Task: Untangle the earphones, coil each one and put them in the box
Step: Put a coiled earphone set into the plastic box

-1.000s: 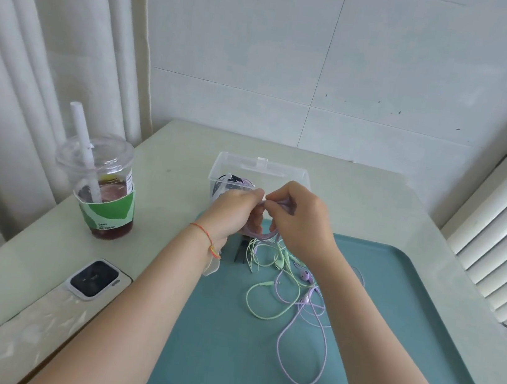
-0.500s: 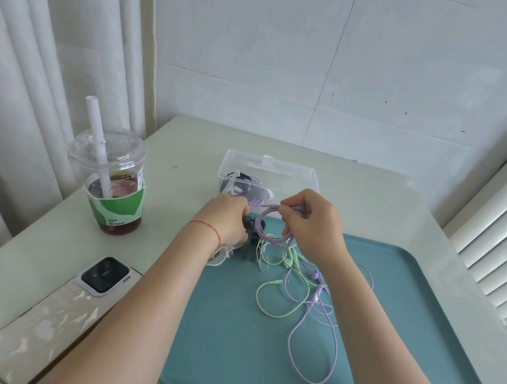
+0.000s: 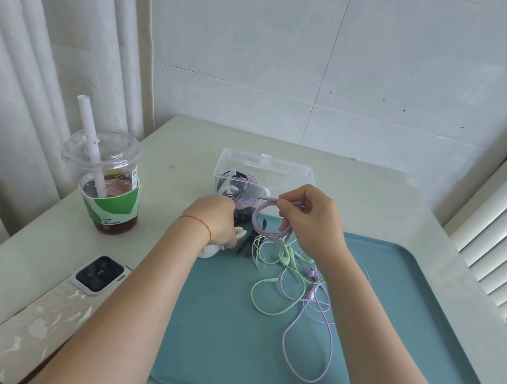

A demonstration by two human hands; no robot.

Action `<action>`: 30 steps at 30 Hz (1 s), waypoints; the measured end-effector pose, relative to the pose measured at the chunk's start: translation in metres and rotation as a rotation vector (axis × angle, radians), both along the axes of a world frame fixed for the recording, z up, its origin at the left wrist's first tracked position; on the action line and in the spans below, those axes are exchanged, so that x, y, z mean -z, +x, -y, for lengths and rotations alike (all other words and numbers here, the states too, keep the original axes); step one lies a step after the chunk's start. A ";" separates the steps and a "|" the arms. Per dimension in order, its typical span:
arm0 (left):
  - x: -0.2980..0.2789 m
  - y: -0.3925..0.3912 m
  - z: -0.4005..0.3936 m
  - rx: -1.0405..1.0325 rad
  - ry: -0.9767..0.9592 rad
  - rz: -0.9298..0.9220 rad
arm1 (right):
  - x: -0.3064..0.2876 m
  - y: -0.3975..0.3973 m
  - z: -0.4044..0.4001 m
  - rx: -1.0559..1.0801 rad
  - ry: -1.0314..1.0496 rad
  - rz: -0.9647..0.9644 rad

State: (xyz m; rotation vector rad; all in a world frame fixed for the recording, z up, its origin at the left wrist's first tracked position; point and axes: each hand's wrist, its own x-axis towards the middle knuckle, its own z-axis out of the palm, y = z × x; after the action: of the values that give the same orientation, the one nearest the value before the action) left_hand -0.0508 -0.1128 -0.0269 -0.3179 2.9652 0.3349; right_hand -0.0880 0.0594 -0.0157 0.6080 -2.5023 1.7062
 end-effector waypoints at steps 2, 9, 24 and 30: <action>0.000 -0.003 0.007 0.012 0.090 -0.082 | -0.004 0.001 -0.003 -0.012 -0.044 0.012; -0.023 -0.005 -0.018 -0.035 1.236 -0.313 | -0.026 -0.004 -0.023 -0.083 -0.300 0.166; -0.011 -0.015 -0.061 -0.015 1.520 -0.171 | -0.031 -0.015 -0.066 -0.198 -0.154 0.052; -0.013 -0.012 -0.066 0.019 1.328 -0.169 | -0.033 -0.013 -0.065 -0.212 -0.171 -0.010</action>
State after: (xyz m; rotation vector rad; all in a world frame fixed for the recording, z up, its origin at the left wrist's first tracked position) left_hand -0.0630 -0.0471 -0.0140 -0.0679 2.1729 2.1446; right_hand -0.1007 0.1243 0.0174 0.8897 -2.3235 1.9557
